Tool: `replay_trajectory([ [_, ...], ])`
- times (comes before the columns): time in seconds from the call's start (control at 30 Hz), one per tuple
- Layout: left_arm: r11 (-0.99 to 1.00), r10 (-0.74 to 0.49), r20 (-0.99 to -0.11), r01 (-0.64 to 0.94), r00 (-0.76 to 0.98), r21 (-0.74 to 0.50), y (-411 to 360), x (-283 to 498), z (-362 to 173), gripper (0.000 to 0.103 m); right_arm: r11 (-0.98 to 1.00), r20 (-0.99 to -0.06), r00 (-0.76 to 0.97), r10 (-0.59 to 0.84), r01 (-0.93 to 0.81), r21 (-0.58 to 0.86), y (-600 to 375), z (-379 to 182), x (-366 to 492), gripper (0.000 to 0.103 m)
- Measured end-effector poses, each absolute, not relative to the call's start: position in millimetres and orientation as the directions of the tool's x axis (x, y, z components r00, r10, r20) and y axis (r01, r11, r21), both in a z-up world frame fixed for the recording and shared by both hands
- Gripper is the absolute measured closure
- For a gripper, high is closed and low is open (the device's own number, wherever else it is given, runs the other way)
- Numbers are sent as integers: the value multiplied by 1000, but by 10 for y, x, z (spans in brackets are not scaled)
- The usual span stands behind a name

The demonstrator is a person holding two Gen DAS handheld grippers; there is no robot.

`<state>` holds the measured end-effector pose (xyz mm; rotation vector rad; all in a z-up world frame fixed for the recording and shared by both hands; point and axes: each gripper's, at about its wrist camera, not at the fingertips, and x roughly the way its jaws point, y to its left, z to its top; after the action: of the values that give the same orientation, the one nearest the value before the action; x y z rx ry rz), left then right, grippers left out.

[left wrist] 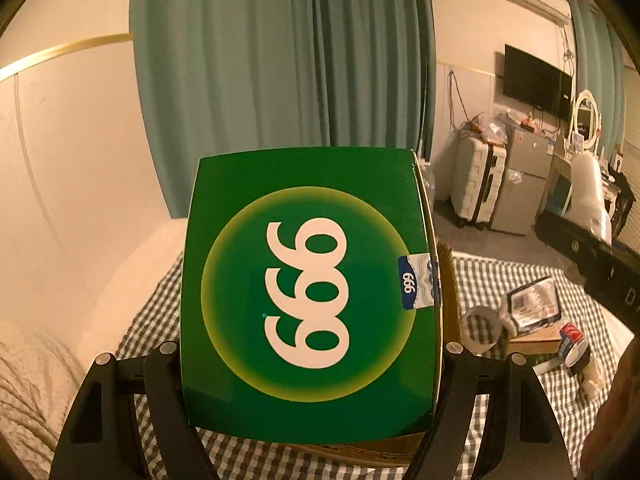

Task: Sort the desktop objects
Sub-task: 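Lift the green box and hair dryer and carry both toward the cardboard box, then lower both items into the cardboard box and open both tools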

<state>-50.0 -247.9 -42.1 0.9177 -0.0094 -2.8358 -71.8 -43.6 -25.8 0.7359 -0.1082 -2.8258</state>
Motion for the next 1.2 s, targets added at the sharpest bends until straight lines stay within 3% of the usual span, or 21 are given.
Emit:
replay_trajectory([
  [0.87,-988,-123,-775,153,-619,34,-2720,-1050,-1354,22,-935,-675,-670,-309,344,86,-1272,-1192,-1738,35],
  [1.0,-987,-118,-773,161,-623,22,-2713,-1025,-1331,20,-933,-689,-658,-302,353,71,-1301,-1293,-1762,29],
  [1.1,-986,-128,-762,163,-634,30,-2706,-991,-1285,17,-933,-656,-686,-314,352,77,-1267,-1243,-1716,13],
  [1.2,-987,-123,-750,155,-650,28,-2692,-968,-1223,17,-941,-633,-711,-304,330,81,-1201,-1149,-1677,13],
])
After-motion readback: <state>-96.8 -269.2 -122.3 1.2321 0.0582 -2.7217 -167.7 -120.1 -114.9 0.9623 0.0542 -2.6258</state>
